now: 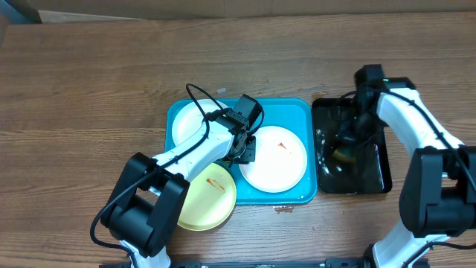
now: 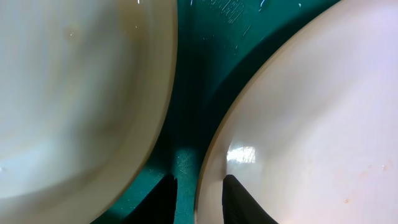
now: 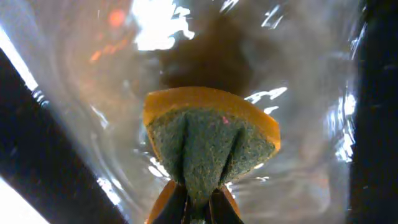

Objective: Clean dirty plates on tray and stack at the side

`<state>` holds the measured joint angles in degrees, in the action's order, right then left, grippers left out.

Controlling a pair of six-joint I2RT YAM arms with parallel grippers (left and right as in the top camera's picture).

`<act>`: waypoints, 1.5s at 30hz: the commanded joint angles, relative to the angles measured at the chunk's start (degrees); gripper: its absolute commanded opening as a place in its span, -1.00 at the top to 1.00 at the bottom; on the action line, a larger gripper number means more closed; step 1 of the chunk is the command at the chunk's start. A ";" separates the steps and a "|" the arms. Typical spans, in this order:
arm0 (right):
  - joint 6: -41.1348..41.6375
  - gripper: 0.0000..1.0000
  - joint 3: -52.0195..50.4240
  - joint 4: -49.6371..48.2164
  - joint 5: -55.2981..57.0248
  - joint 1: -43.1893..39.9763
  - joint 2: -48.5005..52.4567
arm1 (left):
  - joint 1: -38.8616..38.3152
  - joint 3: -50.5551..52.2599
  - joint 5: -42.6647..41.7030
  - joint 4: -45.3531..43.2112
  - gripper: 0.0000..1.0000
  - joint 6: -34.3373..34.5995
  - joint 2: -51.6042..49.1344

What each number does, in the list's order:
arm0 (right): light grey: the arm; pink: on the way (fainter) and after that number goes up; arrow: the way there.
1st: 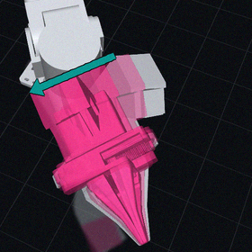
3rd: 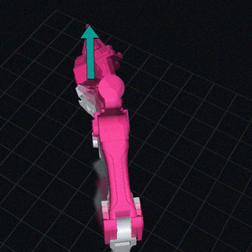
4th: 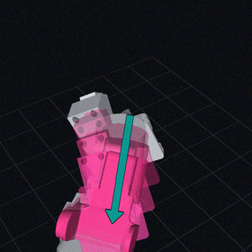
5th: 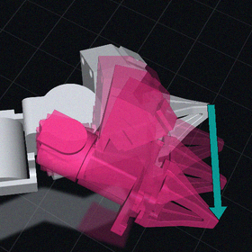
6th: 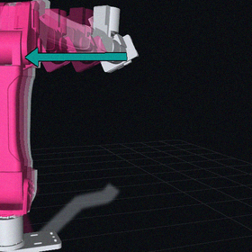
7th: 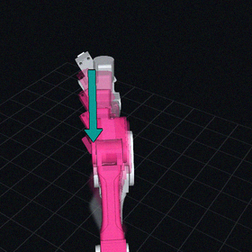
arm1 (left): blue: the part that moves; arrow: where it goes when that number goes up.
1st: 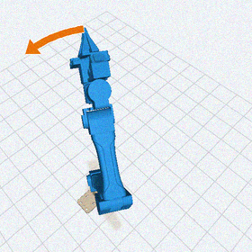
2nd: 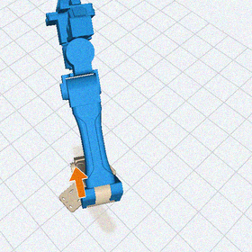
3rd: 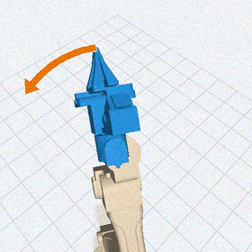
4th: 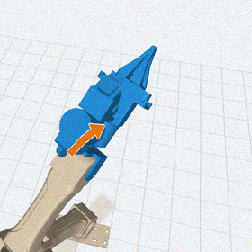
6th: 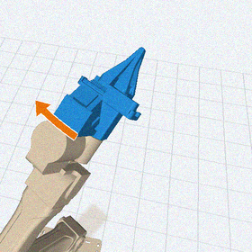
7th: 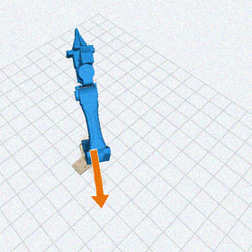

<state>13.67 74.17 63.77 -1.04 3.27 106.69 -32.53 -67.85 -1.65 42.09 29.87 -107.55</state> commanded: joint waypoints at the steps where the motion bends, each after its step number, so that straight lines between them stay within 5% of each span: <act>1: 0.11 0.92 1.16 0.50 1.42 2.80 0.04 | 0.26 0.28 0.11 -0.13 0.46 -0.07 -0.92; 32: 4.35 0.92 -3.56 -3.87 1.38 3.48 0.04 | 0.26 0.28 0.13 0.04 0.47 -0.07 -0.92; 33: 4.33 0.78 -4.37 -5.05 1.40 3.48 0.04 | 0.26 0.28 0.11 0.02 0.48 -0.07 -0.92; 35: 4.33 0.09 -5.01 -5.84 1.40 3.48 0.04 | 0.26 0.28 0.11 -0.02 0.47 -0.07 -0.92; 38: 4.33 -0.43 -5.14 -6.54 1.46 3.41 0.04 | 0.26 0.28 0.11 0.00 0.47 -0.07 -0.92; 41: 4.37 -0.55 -5.62 -8.94 1.88 3.43 0.04 | 0.26 0.28 0.13 0.02 0.47 -0.07 -0.92; 45: 5.64 -0.37 -6.01 -9.57 1.81 3.43 0.04 | 0.26 0.28 0.11 0.04 0.47 -0.07 -0.92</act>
<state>18.11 68.82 54.52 0.45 7.09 106.69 -32.53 -67.85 -1.65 42.15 29.87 -107.53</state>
